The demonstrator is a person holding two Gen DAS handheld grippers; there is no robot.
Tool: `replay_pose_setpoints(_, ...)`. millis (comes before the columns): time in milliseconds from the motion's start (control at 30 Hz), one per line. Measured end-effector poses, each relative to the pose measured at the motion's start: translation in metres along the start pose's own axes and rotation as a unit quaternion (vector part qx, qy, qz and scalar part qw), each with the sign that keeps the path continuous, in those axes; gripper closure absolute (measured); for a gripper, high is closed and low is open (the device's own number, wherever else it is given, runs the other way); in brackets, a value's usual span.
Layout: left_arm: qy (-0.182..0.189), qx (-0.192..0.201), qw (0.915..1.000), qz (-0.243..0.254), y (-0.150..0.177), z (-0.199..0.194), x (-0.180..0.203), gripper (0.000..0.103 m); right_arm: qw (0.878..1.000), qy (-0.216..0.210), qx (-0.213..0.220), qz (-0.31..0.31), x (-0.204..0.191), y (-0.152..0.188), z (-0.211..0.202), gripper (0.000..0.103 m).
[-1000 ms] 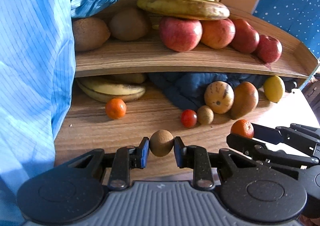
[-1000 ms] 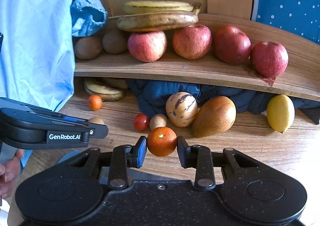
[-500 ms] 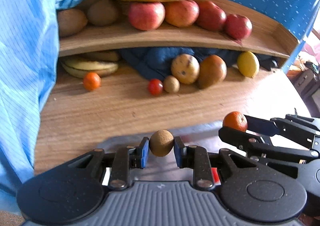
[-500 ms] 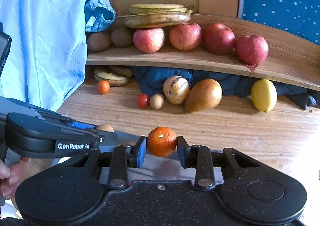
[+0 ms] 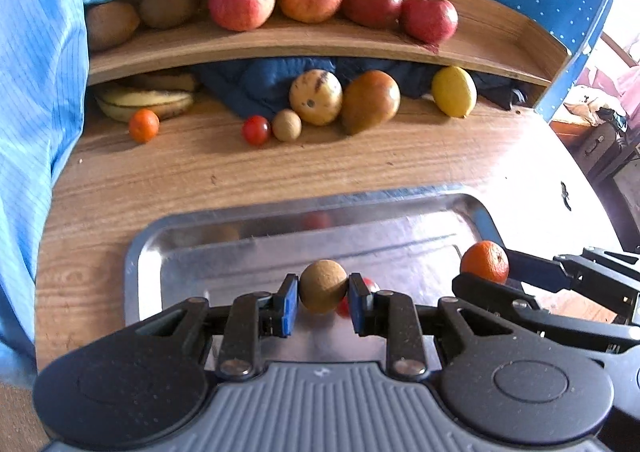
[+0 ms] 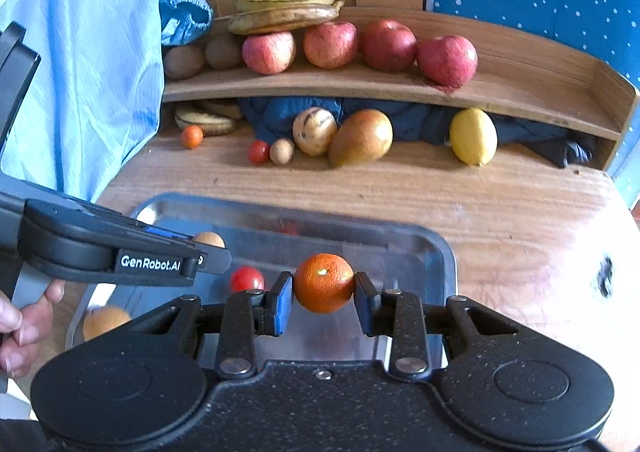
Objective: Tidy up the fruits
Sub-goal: 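Carry the tangerine with the right tool while the left carries the kiwi over the tray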
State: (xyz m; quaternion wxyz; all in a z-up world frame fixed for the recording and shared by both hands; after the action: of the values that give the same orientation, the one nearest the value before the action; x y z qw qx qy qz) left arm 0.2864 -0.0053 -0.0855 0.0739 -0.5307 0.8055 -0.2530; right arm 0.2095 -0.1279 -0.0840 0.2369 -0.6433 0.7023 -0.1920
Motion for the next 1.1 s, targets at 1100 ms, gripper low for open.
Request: replay_pose_setpoints(1100,-0.02,-0.015,0.9993,-0.026,0.065,-0.039,0.034,0.074,0.997,-0.042,-0.04,-0.056,-0.023,0.062,-0.028,0.069)
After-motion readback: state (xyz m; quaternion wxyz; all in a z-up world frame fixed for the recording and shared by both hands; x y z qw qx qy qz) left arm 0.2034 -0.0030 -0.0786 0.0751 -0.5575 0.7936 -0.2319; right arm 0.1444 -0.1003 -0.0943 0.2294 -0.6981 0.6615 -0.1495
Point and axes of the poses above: each gripper's, at about its wrist camera, not at the fingertips, and z roughly the way its jaws point, x to its right, y to its underside, the point moved 1 cm from there along z, roughly the way its jaws point, and after that the axes turned 2 degrees about z, right-handed, at the moved point
